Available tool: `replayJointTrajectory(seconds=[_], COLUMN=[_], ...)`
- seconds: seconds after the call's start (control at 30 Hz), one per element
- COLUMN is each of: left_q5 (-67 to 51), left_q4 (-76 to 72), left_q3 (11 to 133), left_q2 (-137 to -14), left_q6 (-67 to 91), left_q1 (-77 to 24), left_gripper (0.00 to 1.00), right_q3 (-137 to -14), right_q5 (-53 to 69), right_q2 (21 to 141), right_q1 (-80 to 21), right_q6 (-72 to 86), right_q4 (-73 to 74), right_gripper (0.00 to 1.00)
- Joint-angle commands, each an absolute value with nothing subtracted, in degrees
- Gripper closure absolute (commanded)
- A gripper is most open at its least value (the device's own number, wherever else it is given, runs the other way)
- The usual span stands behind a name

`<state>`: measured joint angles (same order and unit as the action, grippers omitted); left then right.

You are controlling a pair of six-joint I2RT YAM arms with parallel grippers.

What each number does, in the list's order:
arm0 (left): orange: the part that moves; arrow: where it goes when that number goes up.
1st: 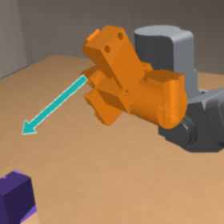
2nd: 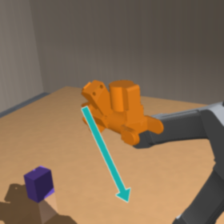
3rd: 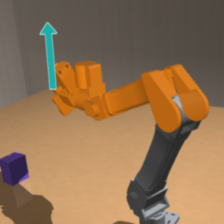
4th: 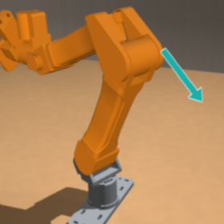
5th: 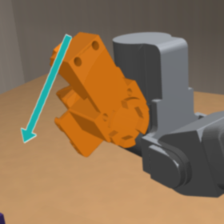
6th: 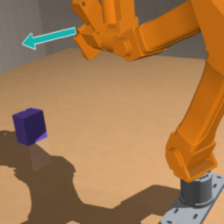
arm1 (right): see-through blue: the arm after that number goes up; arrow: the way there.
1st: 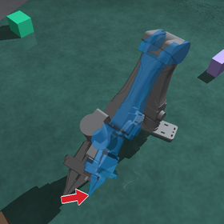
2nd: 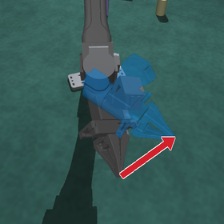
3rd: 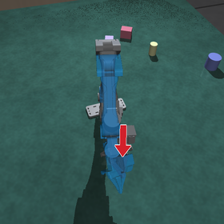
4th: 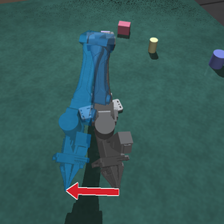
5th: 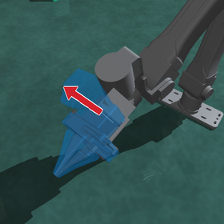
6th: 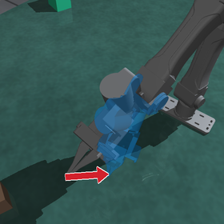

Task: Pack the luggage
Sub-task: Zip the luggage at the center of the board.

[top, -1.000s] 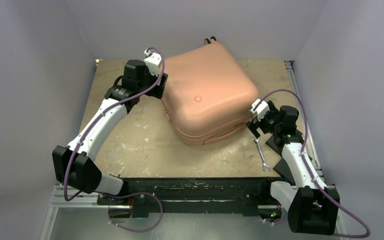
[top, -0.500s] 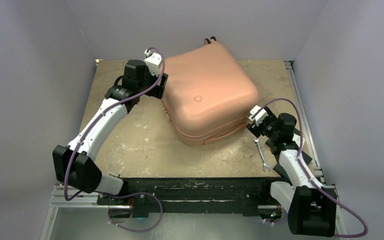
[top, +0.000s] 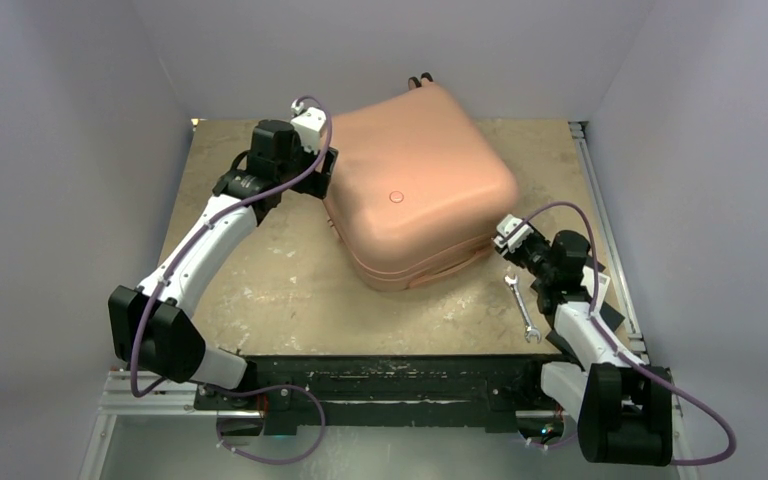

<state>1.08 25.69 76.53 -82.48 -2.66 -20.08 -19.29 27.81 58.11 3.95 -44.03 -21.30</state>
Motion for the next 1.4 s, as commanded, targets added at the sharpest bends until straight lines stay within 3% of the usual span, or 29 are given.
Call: replayJointTrajectory(seconds=[0.0, 0.17, 0.2, 0.57, 0.9, 1.1, 1.37], left_q5=[0.26, 0.26, 0.26, -5.37, -26.83, -16.32, -0.54], left_q4=[23.73, 23.99, 24.07, 24.26, 26.71, 30.63, 27.77], left_q3=[78.42, 78.35, 78.39, 79.44, 84.86, 86.29, 86.39], left_q2=[-82.44, -82.25, -82.14, -81.02, -77.37, -83.75, -96.89], left_q6=[-2.90, -3.02, -3.15, -4.90, -15.39, -24.04, -25.37], left_q1=[-20.57, -20.57, -20.57, -20.61, -28.63, -50.04, -66.08], left_gripper=[0.21, 0.21, 0.21, 0.21, 0.23, 0.23, 0.24], right_q3=[-18.39, -19.06, -19.52, -26.29, -31.54, -33.36, -34.04], right_q5=[25.17, 22.89, 22.18, 29.84, 28.69, 29.69, 31.02], right_q2=[58.70, 58.13, 57.91, 59.52, 66.74, 69.29, 71.75], right_q1=[3.60, 3.67, 3.69, 3.78, 4.39, 4.48, 4.51], right_q6=[-43.46, -41.59, -41.51, -43.83, -39.10, -37.45, -37.27], right_q4=[-27.18, -25.05, -24.03, -10.21, -7.48, -7.07, -5.82], right_gripper=[0.66, 0.99, 1.00, 1.00, 1.00, 1.00, 1.00])
